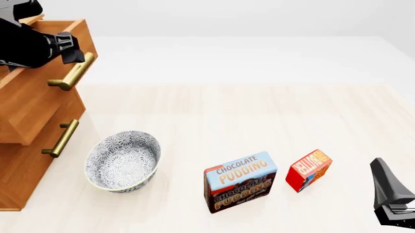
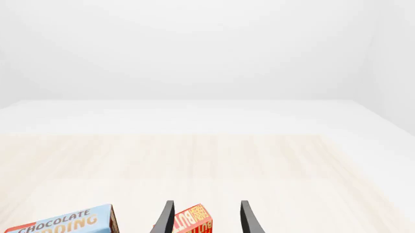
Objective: Put the butter at the back in the top drawer of the cabinet and close it.
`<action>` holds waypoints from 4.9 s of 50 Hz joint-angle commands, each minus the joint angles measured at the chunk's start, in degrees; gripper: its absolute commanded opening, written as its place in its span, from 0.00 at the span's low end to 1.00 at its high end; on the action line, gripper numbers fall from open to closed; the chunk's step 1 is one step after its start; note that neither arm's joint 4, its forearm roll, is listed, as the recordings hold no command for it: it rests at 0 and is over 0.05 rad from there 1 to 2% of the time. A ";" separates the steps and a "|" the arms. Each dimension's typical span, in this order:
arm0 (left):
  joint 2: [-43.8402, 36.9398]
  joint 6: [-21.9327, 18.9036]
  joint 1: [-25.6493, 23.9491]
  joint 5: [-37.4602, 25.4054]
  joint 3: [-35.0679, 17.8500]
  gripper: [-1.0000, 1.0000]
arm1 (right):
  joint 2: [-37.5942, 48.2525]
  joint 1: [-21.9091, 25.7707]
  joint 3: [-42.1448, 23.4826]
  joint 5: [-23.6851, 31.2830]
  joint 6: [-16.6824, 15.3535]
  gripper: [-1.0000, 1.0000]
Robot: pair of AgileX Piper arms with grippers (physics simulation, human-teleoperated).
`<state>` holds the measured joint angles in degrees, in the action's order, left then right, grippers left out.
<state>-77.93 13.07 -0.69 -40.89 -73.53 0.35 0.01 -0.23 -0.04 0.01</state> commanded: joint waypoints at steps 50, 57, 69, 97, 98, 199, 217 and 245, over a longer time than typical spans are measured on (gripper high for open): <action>-3.83 -1.85 -5.42 1.16 2.26 1.00 | 0.00 0.00 0.00 0.00 -0.01 1.00; -3.84 -1.74 -6.04 1.26 2.40 1.00 | 0.00 -0.02 0.00 0.00 -0.01 1.00; -4.04 -0.62 -7.48 2.27 3.55 1.00 | -0.01 -0.01 0.00 0.00 -0.01 1.00; -4.60 0.42 -11.34 3.55 5.44 1.00 | 0.00 -0.01 0.00 0.00 0.00 1.00; -4.53 0.47 -11.40 3.48 5.37 1.00 | 0.00 0.01 0.00 0.00 -0.01 1.00; -7.77 1.22 -22.81 3.72 2.25 1.00 | 0.00 0.00 0.00 0.00 0.00 1.00; -5.81 -2.22 -20.74 -2.13 -3.28 1.00 | 0.00 0.01 0.00 0.00 -0.01 1.00; -3.27 -8.72 -17.14 -12.12 -13.11 1.00 | 0.00 0.01 0.00 0.00 -0.01 1.00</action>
<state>-82.45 7.48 -17.40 -50.45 -83.22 0.35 0.01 -0.23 -0.04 0.00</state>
